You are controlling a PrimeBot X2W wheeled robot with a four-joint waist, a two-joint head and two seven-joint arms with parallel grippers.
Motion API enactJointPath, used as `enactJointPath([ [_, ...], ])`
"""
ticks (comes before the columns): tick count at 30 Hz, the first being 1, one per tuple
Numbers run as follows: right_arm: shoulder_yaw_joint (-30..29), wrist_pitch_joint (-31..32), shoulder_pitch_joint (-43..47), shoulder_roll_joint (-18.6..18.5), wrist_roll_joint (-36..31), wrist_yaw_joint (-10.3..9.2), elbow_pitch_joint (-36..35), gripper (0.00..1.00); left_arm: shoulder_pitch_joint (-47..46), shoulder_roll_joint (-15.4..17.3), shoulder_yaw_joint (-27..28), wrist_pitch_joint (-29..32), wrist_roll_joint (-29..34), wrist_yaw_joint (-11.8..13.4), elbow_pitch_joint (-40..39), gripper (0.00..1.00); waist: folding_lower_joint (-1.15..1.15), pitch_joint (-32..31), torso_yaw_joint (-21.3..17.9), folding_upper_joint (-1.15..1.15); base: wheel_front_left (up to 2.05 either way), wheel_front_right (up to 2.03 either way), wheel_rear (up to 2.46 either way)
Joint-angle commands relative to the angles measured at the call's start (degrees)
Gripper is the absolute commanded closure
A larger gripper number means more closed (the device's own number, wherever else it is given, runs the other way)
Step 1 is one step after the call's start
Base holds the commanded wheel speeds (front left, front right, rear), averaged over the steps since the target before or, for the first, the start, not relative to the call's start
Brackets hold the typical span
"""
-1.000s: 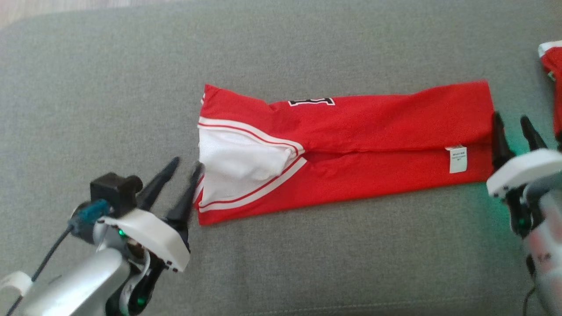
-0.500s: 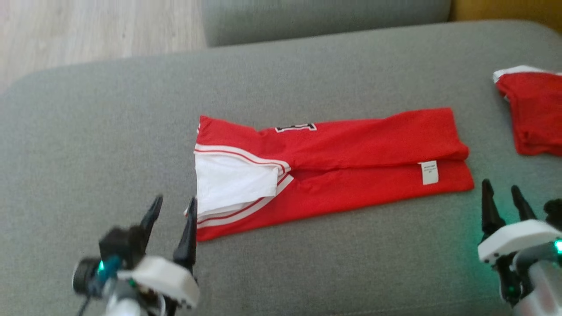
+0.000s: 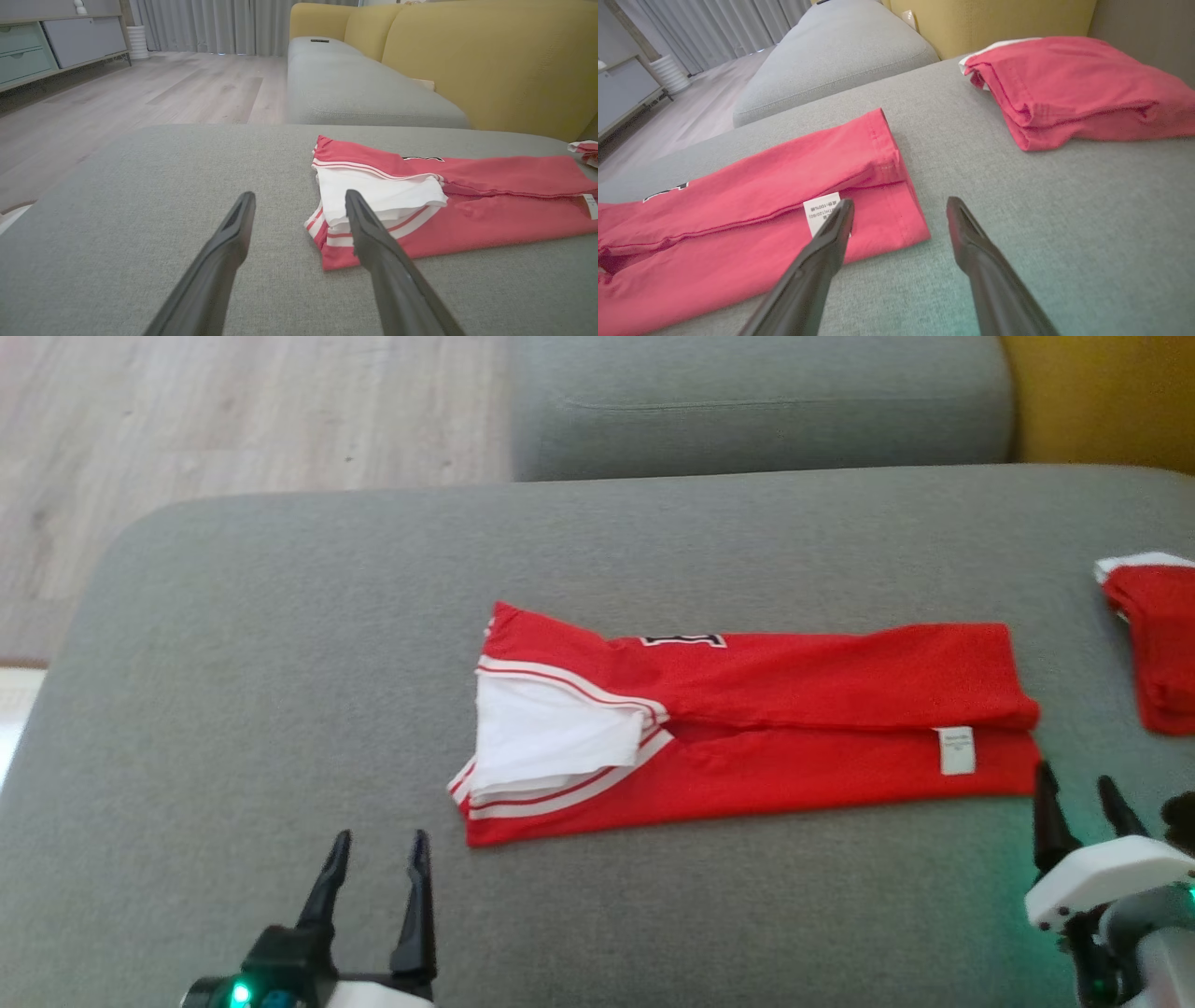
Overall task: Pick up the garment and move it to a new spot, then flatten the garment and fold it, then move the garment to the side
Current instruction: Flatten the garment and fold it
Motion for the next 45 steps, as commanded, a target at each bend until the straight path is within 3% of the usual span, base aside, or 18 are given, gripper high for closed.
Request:
enactJointPath([
  [1, 0.4, 0.0, -2.4, -1.1, -1.0, 0.21, -1.7, 0.00, -2.1, -0.5, 2.6, -0.7, 1.0, -0.5, -1.8, 0.00, 0.01, 0.1, 1.3, 0.00, 0.00, 0.00, 0.00],
  [15, -9.8, 6.7, -13.2, -5.4, -13.6, 0.21, 8.6, 0.00, -2.9, -8.0, 5.2, -0.7, 10.9, -8.0, -0.3, 0.00, 0.01, 5.2, 6.9, 0.00, 0.00, 0.00, 0.00],
  [24, -8.5, 10.5, -17.8, -4.8, -14.3, 0.21, 14.9, 0.00, -3.8, -9.6, 6.7, -0.7, 12.8, -10.8, 0.4, 0.00, 0.01, 6.8, 6.4, 0.00, 0.00, 0.00, 0.00],
  [26, -8.1, 11.3, -18.2, -4.6, -13.8, 0.21, 15.5, 0.04, -3.9, -9.7, 6.9, -0.7, 12.9, -11.0, 0.4, 0.00, 0.01, 6.8, 6.3, 0.00, 0.00, 0.00, 0.00],
  [28, -7.2, 12.8, -18.8, -4.7, -12.9, 0.21, 16.4, 0.21, -4.1, -10.0, 7.2, -0.7, 13.1, -11.4, 0.5, 0.00, 0.01, 7.0, 6.1, 0.00, 0.00, 0.00, 0.00],
  [29, -6.7, 13.5, -19.0, -4.7, -12.4, 0.21, 16.9, 0.36, -4.1, -10.1, 7.3, -0.7, 13.2, -11.6, 0.5, 0.00, 0.01, 6.9, 6.0, 0.00, 0.00, 0.00, 0.00],
  [30, -6.1, 14.2, -19.1, -4.6, -11.6, 0.21, 17.2, 0.58, -4.2, -10.2, 7.4, -0.7, 13.3, -11.8, 0.6, 0.00, 0.01, 6.8, 5.9, 0.00, 0.00, 0.00, 0.00],
  [32, -4.9, 15.4, -19.2, -4.4, -9.6, 0.21, 17.6, 0.72, -4.1, -10.3, 7.8, -0.7, 13.4, -12.2, 0.8, 0.00, 0.01, 6.4, 5.7, 0.00, 0.00, 0.00, 0.00],
  [33, -4.2, 15.9, -19.1, -4.4, -8.5, 0.21, 17.7, 0.98, -4.0, -10.3, 8.1, -0.7, 13.5, -12.4, 0.9, 0.00, 0.01, 6.3, 5.7, 0.00, 0.00, 0.00, 0.00],
  [45, -0.3, 12.6, -18.2, -11.1, -2.7, 0.21, 13.6, 1.00, -2.1, -10.7, 9.9, -0.7, 14.6, -13.8, 1.1, 0.00, 0.01, 3.3, 3.4, 0.00, 0.00, 0.00, 0.00],
])
